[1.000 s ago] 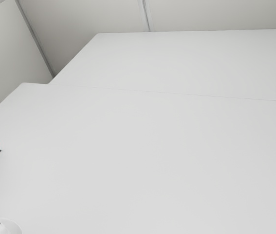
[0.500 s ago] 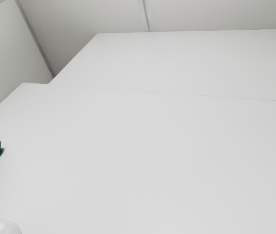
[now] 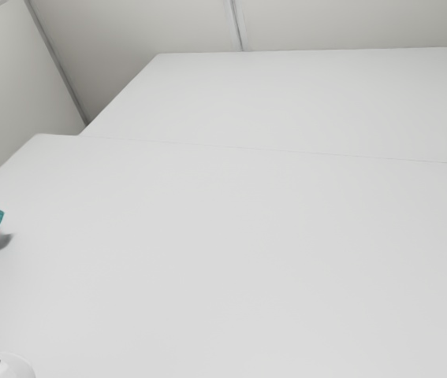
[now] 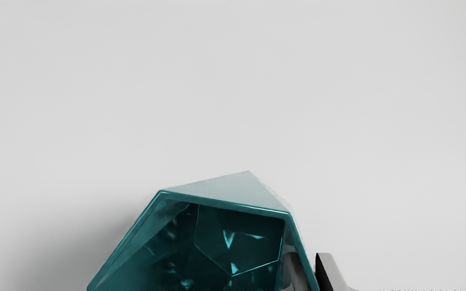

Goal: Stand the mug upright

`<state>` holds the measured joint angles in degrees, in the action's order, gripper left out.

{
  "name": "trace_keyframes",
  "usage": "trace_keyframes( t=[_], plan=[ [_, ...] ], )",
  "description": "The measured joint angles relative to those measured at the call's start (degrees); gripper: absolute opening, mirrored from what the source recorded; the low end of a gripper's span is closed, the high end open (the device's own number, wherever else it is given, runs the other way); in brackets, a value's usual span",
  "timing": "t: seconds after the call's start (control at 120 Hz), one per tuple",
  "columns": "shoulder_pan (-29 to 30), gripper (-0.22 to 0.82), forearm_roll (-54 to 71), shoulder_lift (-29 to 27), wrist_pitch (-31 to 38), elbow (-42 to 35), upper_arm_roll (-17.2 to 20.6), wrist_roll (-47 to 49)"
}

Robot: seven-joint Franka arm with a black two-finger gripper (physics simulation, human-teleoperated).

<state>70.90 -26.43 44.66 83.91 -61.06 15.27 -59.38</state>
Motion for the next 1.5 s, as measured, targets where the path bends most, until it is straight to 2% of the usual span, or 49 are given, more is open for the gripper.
trace_keyframes(
  t=[0.225, 0.35, 0.383, 0.433, 0.5, 0.567, 0.642, 0.667, 0.708, 0.933, 1.192, 1.5],
  plan=[
    [-5.85, -0.18, 6.44, -12.85, 0.16, -7.63, -0.16, 1.21],
    [-11.8, -0.18, 9.34, -17.58, 0.39, -8.61, -0.56, 2.11],
    [-14.55, -0.18, 10.13, -18.1, 0.52, -8.71, -1.86, 2.39],
    [-20.32, -0.18, 10.87, -18.77, 0.72, -8.86, -6.5, 2.83],
    [-29.56, -0.18, 11.46, -21.59, 1.33, -11.46, -14.7, 3.57],
    [-40.49, -0.18, 11.59, -26.14, 2.49, -16.61, -24.48, 4.4],
    [-56.76, -0.18, 11.67, -31.61, 4.19, -22.99, -38.28, 5.56],
    [-60.19, -0.18, 11.73, -32.82, 4.7, -24.51, -40.86, 6.0],
    [-63.5, -0.18, 11.85, -33.91, 5.56, -26.29, -42.99, 6.75],
    [-76.27, -0.18, 14.79, -36.77, 10.25, -33.33, -44.97, 11.87],
    [-88.31, -0.18, 22.93, -43.67, 18.67, -48.44, -45.2, 20.79],
    [-100.06, -0.18, 31.33, -41.33, 29.88, -53.52, -45.27, 32.61]
  ],
)
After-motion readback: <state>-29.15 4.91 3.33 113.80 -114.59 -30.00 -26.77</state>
